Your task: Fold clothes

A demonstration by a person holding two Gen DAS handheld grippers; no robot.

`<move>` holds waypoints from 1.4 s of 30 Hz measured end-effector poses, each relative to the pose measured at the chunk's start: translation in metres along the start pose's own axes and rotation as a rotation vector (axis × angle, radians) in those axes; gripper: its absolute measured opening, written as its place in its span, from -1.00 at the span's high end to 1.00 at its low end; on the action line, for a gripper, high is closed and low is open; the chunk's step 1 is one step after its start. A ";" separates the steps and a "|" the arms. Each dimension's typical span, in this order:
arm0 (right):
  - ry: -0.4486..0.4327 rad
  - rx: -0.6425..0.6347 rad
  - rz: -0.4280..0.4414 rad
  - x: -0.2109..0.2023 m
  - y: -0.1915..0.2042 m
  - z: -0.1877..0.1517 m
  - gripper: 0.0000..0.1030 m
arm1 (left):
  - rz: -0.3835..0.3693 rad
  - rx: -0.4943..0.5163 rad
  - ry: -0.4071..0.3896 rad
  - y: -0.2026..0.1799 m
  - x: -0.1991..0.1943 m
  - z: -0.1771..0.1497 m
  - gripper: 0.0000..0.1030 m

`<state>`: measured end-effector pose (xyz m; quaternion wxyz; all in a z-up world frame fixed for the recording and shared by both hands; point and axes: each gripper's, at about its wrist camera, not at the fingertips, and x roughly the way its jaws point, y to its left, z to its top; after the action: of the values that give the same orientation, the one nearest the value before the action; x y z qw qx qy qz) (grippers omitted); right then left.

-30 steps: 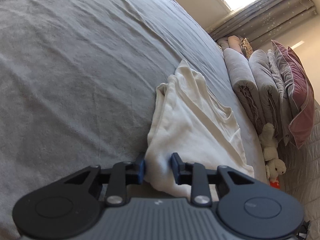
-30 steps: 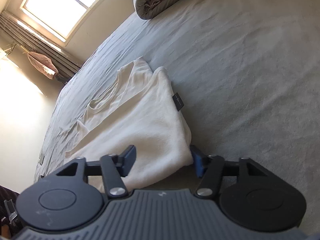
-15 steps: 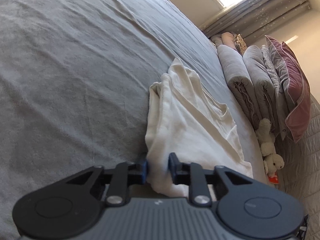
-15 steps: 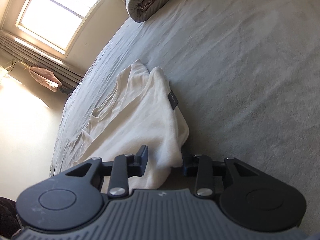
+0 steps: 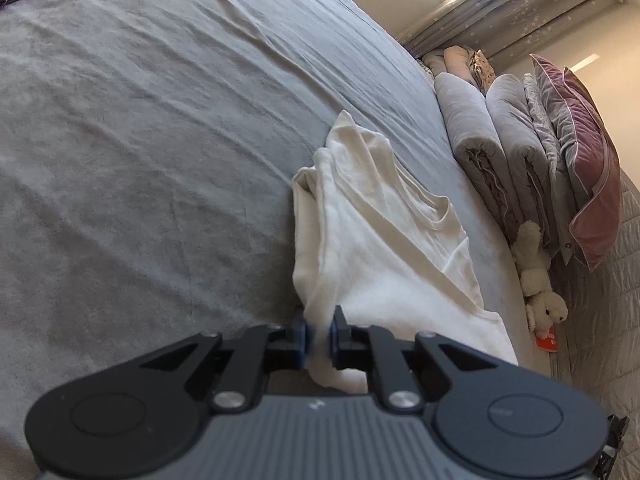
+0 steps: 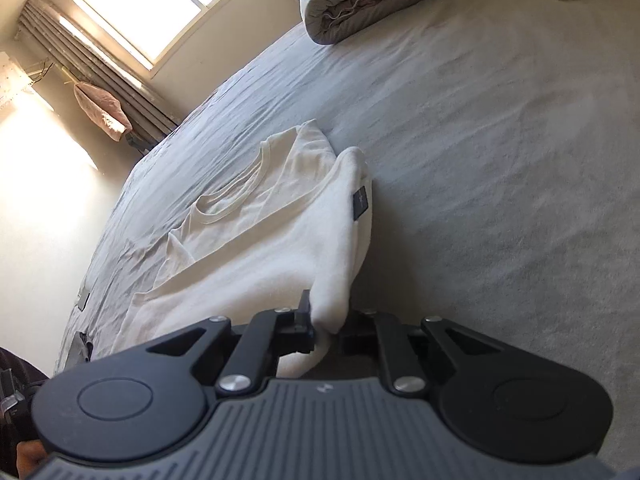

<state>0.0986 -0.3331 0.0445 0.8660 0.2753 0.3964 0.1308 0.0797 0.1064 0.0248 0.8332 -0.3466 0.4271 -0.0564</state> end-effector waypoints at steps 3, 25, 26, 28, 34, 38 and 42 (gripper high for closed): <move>0.012 -0.021 0.007 -0.005 0.007 0.000 0.75 | 0.011 0.016 0.011 0.001 -0.010 -0.003 0.79; 0.042 -0.179 -0.103 -0.076 -0.004 -0.064 0.45 | 0.107 0.148 -0.036 0.026 -0.103 -0.076 0.50; 0.022 -0.202 -0.121 -0.076 -0.003 -0.062 0.44 | 0.133 0.166 -0.080 0.025 -0.108 -0.072 0.50; -0.012 -0.242 -0.141 -0.076 0.001 -0.058 0.44 | 0.157 0.217 -0.135 0.019 -0.115 -0.067 0.49; -0.036 -0.417 -0.020 -0.058 0.036 -0.054 0.44 | 0.008 0.471 -0.186 -0.037 -0.098 -0.081 0.11; 0.019 -0.538 -0.037 -0.016 0.061 -0.059 0.44 | 0.110 0.520 -0.132 -0.043 -0.052 -0.087 0.10; 0.096 -0.622 -0.170 0.020 0.056 -0.066 0.50 | 0.182 0.502 -0.091 -0.033 -0.021 -0.087 0.26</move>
<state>0.0614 -0.2542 0.0295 0.8969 -0.0430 0.3992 0.1856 0.0077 0.0431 0.0251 0.9130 -0.0916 0.3914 -0.0697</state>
